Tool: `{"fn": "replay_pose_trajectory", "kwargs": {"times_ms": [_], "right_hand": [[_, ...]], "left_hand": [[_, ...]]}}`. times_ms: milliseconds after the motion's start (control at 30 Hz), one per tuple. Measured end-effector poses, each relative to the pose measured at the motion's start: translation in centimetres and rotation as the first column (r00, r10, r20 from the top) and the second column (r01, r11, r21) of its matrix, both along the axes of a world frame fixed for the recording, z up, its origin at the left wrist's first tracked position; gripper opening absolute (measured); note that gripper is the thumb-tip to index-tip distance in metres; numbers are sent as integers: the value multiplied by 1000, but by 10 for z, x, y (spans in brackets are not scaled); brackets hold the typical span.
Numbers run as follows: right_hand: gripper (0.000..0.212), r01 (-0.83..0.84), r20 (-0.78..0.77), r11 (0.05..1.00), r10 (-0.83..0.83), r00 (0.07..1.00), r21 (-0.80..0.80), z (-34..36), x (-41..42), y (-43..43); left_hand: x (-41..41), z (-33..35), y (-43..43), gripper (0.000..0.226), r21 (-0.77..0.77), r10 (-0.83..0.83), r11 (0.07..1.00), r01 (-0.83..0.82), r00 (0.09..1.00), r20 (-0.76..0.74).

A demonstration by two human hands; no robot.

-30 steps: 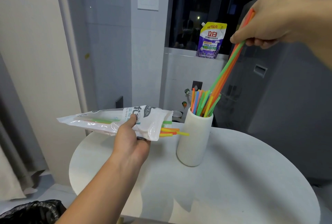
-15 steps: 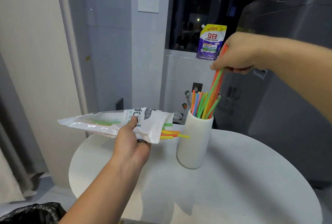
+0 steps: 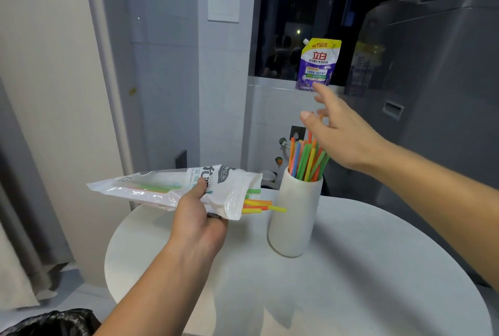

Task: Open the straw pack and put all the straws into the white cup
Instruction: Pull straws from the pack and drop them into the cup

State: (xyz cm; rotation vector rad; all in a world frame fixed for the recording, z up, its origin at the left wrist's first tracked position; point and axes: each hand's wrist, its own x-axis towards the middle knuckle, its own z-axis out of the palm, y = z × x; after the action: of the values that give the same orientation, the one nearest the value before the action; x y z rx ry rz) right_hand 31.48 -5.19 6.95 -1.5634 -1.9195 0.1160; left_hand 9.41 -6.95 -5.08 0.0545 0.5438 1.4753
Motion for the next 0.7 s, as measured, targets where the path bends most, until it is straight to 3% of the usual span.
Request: {"fn": "replay_pose_trajectory", "kwargs": {"times_ms": [133,267,400,500,567,633,700], "right_hand": [[65,-36,105,997,29,994,66,-3,2,5],[63,17,345,973,66,936,-231,-18,3,8],[72,19,344,986,39,938,-165,-29,6,8],[76,25,468,982,66,881,-186,-32,3,5],[71,26,449,996,16,894,-88,-29,0,-2],[58,37,379,983,-103,919,177,-25,-6,-16],[40,53,228,880,-180,957,473,-29,-14,-34]], "left_hand": [[2,0,0,34,-9,3,1000,-3,1000,4],[2,0,0,29,-2,-10,1000,10,1000,8],[2,2,-1,31,-4,-9,1000,9,1000,6],[3,3,-1,33,-6,-14,1000,13,1000,-3],[2,5,-2,33,-8,-11,1000,11,1000,0],[1,5,-2,32,-1,-5,1000,5,1000,-9],[0,6,-3,32,19,-7,1000,8,1000,-23]]}}
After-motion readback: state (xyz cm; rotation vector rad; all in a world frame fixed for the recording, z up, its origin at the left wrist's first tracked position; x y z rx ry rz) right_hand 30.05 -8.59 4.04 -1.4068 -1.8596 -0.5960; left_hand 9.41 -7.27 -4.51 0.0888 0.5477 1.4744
